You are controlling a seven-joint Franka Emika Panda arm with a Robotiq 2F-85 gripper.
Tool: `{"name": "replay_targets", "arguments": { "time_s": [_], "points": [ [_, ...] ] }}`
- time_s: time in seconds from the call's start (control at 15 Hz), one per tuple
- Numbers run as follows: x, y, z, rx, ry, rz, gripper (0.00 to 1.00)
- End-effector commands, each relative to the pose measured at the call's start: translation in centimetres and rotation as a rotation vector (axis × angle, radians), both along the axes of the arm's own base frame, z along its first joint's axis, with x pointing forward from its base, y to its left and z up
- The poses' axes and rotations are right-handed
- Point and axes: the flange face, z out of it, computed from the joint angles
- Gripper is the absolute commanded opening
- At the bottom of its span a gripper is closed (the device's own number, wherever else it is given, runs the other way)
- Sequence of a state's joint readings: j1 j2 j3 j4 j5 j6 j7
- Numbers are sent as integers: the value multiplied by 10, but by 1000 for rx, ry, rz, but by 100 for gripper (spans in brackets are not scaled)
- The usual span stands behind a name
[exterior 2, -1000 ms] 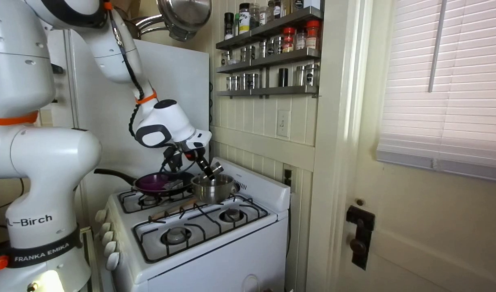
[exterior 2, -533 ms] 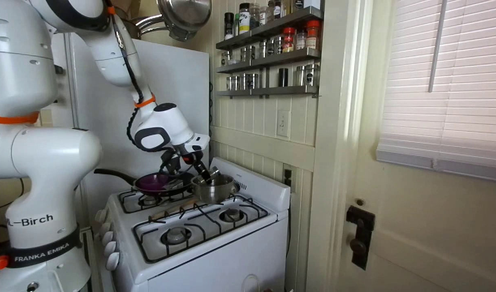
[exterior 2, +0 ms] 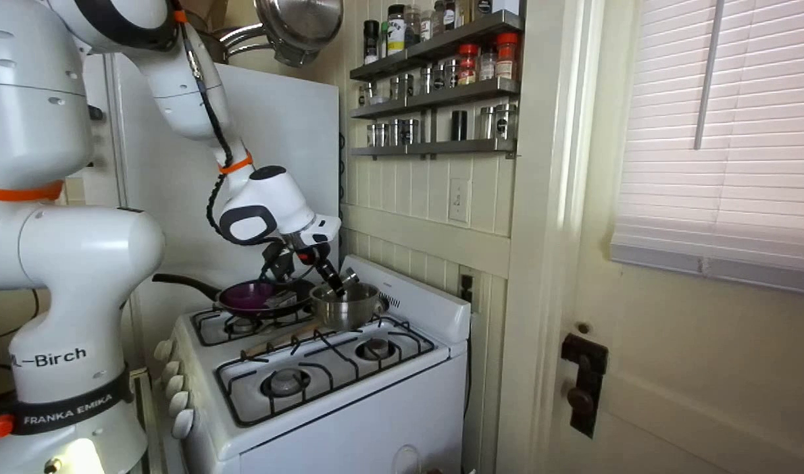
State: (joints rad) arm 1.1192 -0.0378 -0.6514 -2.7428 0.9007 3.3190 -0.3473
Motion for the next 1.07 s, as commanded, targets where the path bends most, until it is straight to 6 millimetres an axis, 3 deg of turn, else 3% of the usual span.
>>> {"name": "replay_targets", "arguments": {
  "time_s": [0.0,0.4,0.6,0.8,1.0],
  "points": [
    [16,9,-17,-2,86,12,23],
    [57,22,-37,-4,179,13,23],
    [76,26,-36,5,171,10,23],
    [82,26,-39,-7,181,6,23],
    [74,11,-44,-45,222,11,23]
  ]
}}
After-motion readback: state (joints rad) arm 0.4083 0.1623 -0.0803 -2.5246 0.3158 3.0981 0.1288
